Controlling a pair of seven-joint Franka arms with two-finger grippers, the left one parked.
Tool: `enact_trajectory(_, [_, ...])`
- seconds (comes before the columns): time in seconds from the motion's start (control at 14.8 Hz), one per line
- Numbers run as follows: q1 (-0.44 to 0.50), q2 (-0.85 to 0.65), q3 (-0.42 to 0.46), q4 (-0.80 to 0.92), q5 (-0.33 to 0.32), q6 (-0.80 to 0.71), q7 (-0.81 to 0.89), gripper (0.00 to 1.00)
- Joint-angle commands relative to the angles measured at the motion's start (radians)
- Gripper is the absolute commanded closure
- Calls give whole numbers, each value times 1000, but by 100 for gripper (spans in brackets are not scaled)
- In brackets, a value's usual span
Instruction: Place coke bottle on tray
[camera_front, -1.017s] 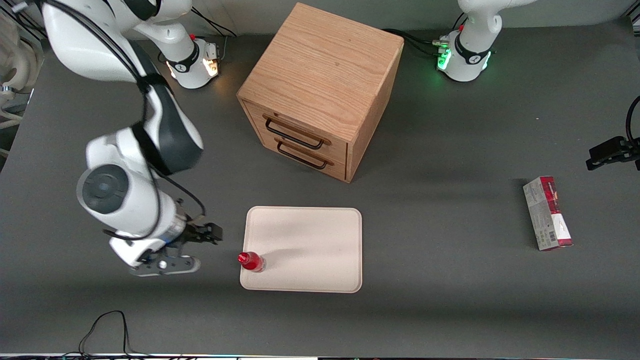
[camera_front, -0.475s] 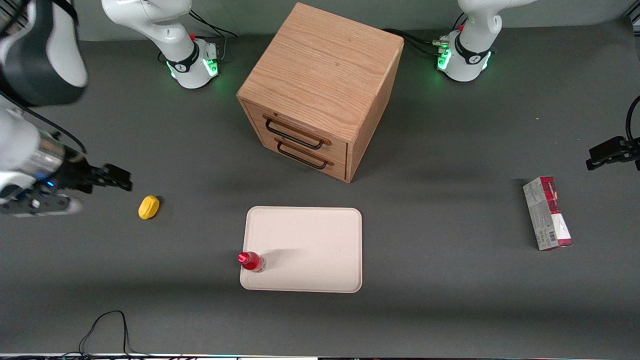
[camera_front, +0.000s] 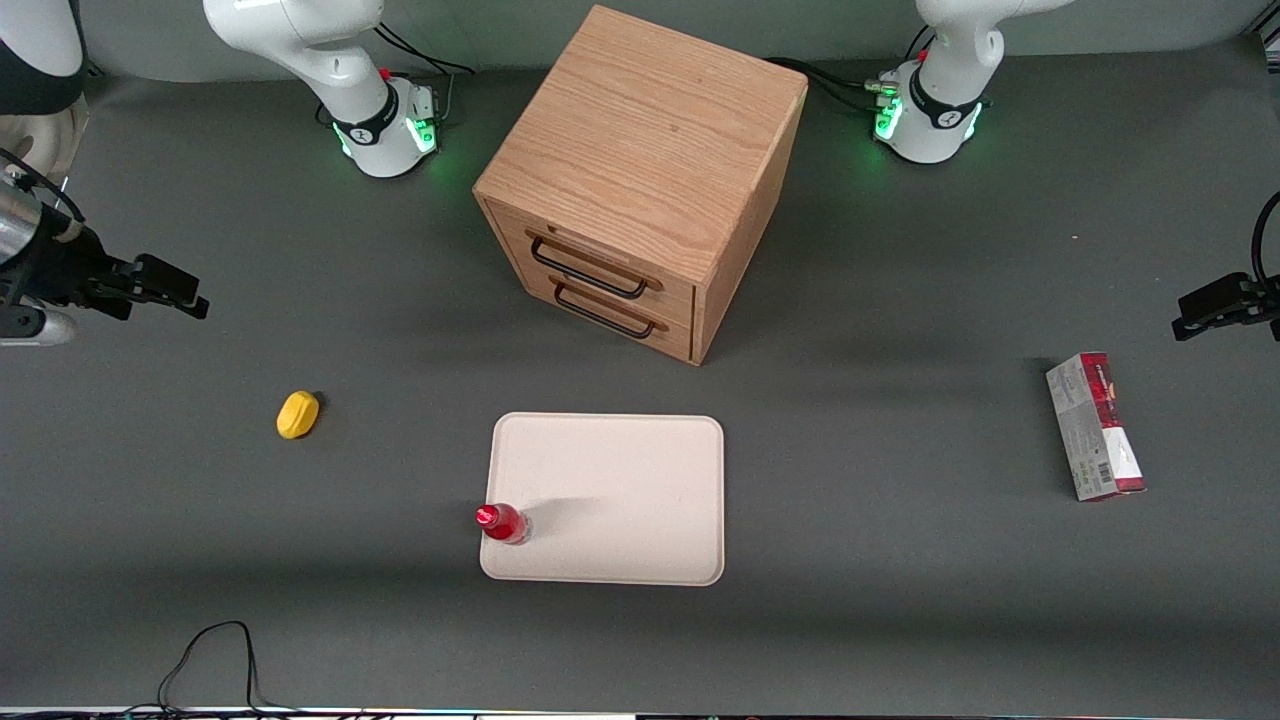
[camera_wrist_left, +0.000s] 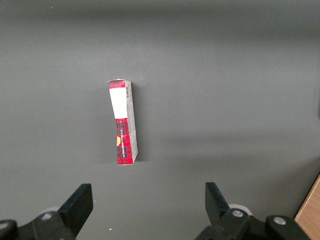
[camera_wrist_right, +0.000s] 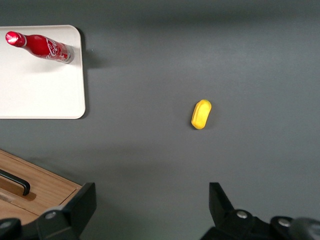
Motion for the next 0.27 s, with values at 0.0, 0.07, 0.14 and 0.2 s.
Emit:
enact_trajectory(0.0, [12,-33,-15,-26,18,5,-5,0])
enact_trajectory(0.07, [12,-33,-15,-24,18,5,-7,0])
enact_trajectory(0.14, [12,-33,-13,-24,18,5,-5,0])
enact_trajectory(0.2, [12,-33,-13,-24,16,5,-4,0])
